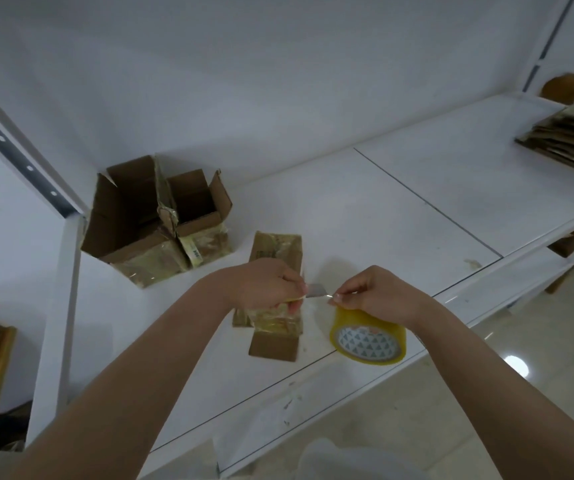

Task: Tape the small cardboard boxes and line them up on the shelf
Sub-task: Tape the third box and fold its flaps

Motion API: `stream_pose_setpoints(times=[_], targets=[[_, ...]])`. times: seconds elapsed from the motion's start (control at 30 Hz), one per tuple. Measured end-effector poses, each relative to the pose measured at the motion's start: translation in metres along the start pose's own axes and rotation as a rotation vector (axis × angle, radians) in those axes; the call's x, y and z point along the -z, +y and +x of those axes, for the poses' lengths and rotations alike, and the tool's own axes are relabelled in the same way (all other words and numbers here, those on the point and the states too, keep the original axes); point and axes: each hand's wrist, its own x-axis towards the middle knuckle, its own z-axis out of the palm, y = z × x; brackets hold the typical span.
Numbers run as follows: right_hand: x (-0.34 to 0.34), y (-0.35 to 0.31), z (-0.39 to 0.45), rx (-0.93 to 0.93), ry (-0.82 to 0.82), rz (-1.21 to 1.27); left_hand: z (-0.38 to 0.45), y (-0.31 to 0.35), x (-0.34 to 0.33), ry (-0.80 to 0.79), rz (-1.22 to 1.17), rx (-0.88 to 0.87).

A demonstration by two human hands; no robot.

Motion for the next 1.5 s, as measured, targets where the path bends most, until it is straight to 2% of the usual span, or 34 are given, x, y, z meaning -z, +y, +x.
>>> stream_pose_setpoints(times=[0.33, 0.4, 0.47, 0.53, 0.57, 0.63, 0.73, 0.87, 1.0, 1.17, 1.27, 1.37, 1.5], targets=[[-0.011, -0.006, -0.008, -0.010, 0.132, -0.086, 0.023, 0.023, -0.012, -0.031, 0.453, 0.135], [-0.012, -0.004, -0.008, -0.027, 0.140, -0.075, 0.021, 0.019, -0.009, -0.015, 0.386, 0.120], [-0.011, -0.002, -0.009, -0.038, 0.146, -0.071, 0.015, 0.009, -0.002, 0.015, 0.151, 0.102], [-0.011, -0.002, -0.009, -0.044, 0.143, -0.055, 0.009, 0.000, 0.001, 0.119, -0.074, 0.105], [-0.012, -0.002, -0.009, -0.048, 0.134, -0.050, 0.009, -0.004, -0.001, 0.190, -0.083, 0.097], [-0.015, -0.003, -0.008, -0.063, 0.121, -0.056, 0.014, -0.009, -0.011, 0.300, 0.051, 0.068], [-0.016, -0.004, -0.008, -0.112, 0.115, -0.059, 0.022, -0.007, -0.023, 0.345, 0.183, 0.076], [-0.016, -0.008, -0.008, -0.181, 0.032, -0.064, 0.024, -0.007, -0.023, 0.342, 0.193, 0.108], [-0.019, -0.012, -0.002, -0.206, 0.024, -0.096, 0.024, -0.006, -0.023, 0.324, 0.188, 0.125], [-0.011, 0.014, -0.015, -0.327, -0.008, -0.272, 0.024, -0.010, -0.020, 0.317, 0.195, 0.175], [0.006, 0.027, -0.021, -0.339, 0.059, -0.233, 0.025, -0.004, -0.020, 0.304, 0.234, 0.210], [0.014, 0.014, -0.013, -0.264, 0.155, -0.177, 0.026, 0.004, -0.026, 0.361, 0.331, 0.273], [0.012, 0.003, -0.009, -0.205, 0.183, -0.112, 0.025, 0.009, -0.036, 0.397, 0.423, 0.324]])
